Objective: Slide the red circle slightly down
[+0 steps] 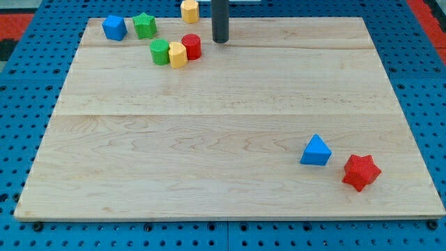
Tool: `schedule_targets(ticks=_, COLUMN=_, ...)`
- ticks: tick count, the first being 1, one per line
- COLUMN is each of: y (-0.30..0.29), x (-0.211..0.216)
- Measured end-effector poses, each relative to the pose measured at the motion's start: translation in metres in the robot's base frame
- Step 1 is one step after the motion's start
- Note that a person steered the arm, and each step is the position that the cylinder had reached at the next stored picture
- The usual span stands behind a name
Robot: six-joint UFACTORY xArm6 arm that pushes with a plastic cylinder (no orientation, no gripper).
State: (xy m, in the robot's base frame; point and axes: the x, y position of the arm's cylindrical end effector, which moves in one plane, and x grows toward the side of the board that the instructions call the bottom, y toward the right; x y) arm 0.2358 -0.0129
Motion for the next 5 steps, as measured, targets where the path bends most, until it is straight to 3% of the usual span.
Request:
schedule_targets(ticks=1, y=-0.034, x=-0.022)
schedule_targets(ticks=2, y=-0.064, x=0.032)
schedule_targets(ticks=3, y=0.003, x=0.106)
schedule_targets(ticks=4, y=0.033, x=0.165)
schedule_targets(ticks=5, y=0.036, x=0.187)
